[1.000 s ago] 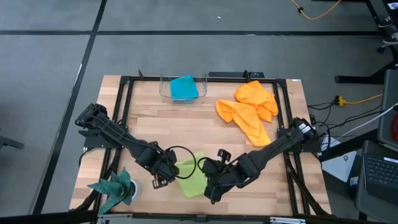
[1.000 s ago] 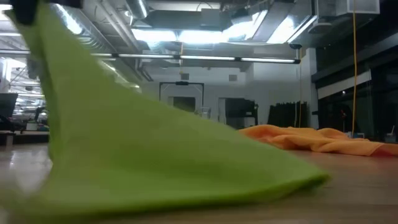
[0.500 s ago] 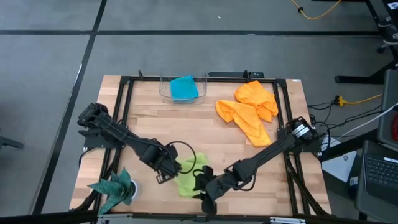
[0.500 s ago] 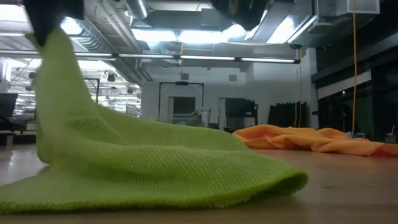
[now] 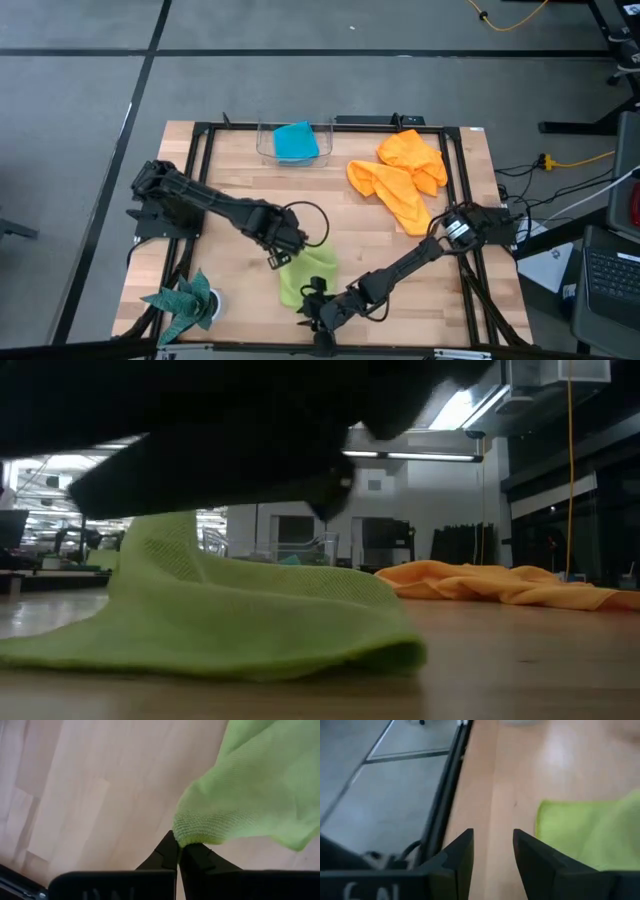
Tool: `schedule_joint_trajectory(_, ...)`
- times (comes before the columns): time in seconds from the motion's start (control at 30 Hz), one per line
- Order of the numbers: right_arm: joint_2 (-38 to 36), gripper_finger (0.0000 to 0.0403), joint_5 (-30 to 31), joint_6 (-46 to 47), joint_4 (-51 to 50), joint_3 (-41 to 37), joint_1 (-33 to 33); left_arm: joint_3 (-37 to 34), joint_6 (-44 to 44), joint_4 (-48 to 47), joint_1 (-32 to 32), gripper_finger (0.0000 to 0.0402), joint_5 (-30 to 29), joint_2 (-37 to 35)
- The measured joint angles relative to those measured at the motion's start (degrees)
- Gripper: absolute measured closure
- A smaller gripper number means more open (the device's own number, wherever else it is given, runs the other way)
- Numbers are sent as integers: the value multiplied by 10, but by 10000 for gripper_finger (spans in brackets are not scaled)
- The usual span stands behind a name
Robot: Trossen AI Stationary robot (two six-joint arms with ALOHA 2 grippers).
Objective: Fold microfiber towels
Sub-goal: Fold the green microfiber towel
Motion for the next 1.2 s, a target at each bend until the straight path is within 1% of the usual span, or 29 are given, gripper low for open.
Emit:
schedule_joint_trajectory(0.13,41,264,37,-98,9,48,0,0,9,6,19,401,6,0)
schedule_joint_trajectory(0.23,84,264,90,-142,-6,104,-3,0,9,8,27,401,14,0)
schedule_joint_trajectory(0.3,109,264,117,-142,-23,142,-8,0,9,7,26,401,15,0)
schedule_joint_trajectory(0.4,136,264,150,-104,-83,198,-18,0,9,8,26,401,17,0)
schedule_joint_trajectory(0.5,157,264,150,-77,-140,244,-28,0,9,8,25,401,17,0)
schedule_joint_trajectory(0.57,172,264,125,-70,-151,265,-31,0,9,8,25,401,17,0)
schedule_joint_trajectory(0.7,182,264,110,-44,-180,272,-28,0,10,8,25,401,17,0)
schedule_joint_trajectory(0.8,178,264,131,-32,-206,272,-24,0,17,8,25,401,17,0)
schedule_joint_trajectory(0.9,178,264,159,-35,-207,275,-19,0,25,8,25,401,17,0)
schedule_joint_trajectory(1.13,177,264,176,-33,-225,278,-16,0,25,8,25,401,17,0)
schedule_joint_trajectory(1.2,176,264,179,-15,-235,278,-16,0,25,8,25,401,16,0)
